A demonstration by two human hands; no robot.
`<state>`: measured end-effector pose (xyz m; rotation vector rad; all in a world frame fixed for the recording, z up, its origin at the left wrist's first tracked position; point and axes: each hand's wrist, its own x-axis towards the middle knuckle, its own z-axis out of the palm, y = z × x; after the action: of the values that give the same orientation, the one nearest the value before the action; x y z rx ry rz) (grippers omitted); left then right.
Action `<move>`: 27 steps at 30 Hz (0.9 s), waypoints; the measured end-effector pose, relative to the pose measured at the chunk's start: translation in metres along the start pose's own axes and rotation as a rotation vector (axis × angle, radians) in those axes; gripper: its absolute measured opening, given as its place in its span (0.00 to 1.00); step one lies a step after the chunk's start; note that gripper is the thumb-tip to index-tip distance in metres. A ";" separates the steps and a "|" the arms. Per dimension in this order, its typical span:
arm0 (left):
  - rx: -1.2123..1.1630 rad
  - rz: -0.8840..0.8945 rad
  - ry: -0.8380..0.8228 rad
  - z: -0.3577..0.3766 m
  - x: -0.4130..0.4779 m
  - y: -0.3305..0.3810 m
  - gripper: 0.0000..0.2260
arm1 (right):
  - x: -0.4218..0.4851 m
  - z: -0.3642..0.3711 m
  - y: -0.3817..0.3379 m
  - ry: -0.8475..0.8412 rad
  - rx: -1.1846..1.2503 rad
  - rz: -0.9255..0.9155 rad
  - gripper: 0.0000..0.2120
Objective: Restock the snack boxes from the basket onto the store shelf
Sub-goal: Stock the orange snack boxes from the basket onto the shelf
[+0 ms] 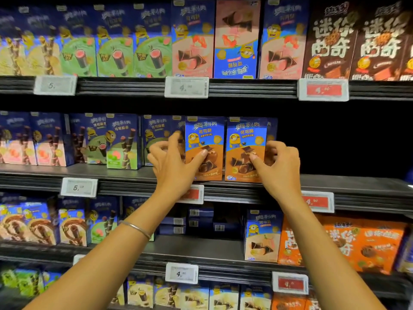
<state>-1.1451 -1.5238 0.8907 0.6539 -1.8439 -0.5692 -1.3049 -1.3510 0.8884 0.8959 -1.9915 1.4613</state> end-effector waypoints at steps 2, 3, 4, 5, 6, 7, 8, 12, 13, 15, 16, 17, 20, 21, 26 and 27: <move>-0.059 -0.027 -0.037 0.000 0.002 -0.002 0.44 | 0.002 -0.001 0.001 0.020 0.002 0.037 0.34; -0.109 -0.053 -0.075 -0.001 0.003 -0.002 0.48 | 0.004 -0.002 0.003 0.007 0.009 0.067 0.39; -0.156 -0.081 -0.115 -0.002 0.005 -0.002 0.50 | 0.007 -0.003 0.006 -0.028 0.029 0.100 0.42; -0.186 -0.107 -0.151 -0.003 0.008 -0.002 0.51 | 0.010 -0.006 0.008 -0.080 0.076 0.137 0.44; -0.200 -0.124 -0.181 -0.005 0.010 -0.002 0.52 | 0.013 -0.008 0.010 -0.137 0.155 0.177 0.44; -0.209 -0.133 -0.203 -0.007 0.012 -0.002 0.52 | 0.016 -0.009 0.012 -0.192 0.241 0.212 0.43; -0.214 -0.134 -0.216 -0.008 0.013 -0.001 0.52 | 0.019 -0.011 0.014 -0.239 0.296 0.231 0.39; -0.219 -0.124 -0.215 -0.012 0.018 0.000 0.47 | 0.028 -0.011 0.019 -0.328 0.346 0.243 0.27; -0.225 -0.126 -0.215 -0.012 0.019 0.000 0.46 | 0.029 -0.011 0.020 -0.335 0.344 0.236 0.26; -0.246 -0.132 -0.211 -0.012 0.020 -0.001 0.45 | 0.027 -0.012 0.020 -0.327 0.322 0.210 0.27; -0.257 -0.135 -0.206 -0.012 0.020 -0.002 0.45 | 0.026 -0.014 0.020 -0.317 0.314 0.200 0.28; -0.267 -0.137 -0.204 -0.013 0.020 -0.003 0.45 | 0.025 -0.014 0.019 -0.309 0.312 0.195 0.28; -0.306 -0.154 -0.210 -0.013 0.020 -0.004 0.45 | 0.024 -0.017 0.019 -0.307 0.305 0.191 0.29; -0.317 -0.157 -0.212 -0.014 0.020 -0.005 0.44 | 0.024 -0.018 0.019 -0.308 0.301 0.191 0.29; -0.266 -0.125 -0.187 -0.013 0.019 -0.004 0.48 | 0.024 -0.020 0.022 -0.286 0.296 0.183 0.30; -0.256 -0.118 -0.183 -0.013 0.019 -0.003 0.49 | 0.024 -0.020 0.022 -0.285 0.301 0.186 0.31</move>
<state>-1.1379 -1.5397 0.9055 0.5551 -1.8664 -0.9530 -1.3372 -1.3322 0.8980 1.1227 -2.1383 1.8632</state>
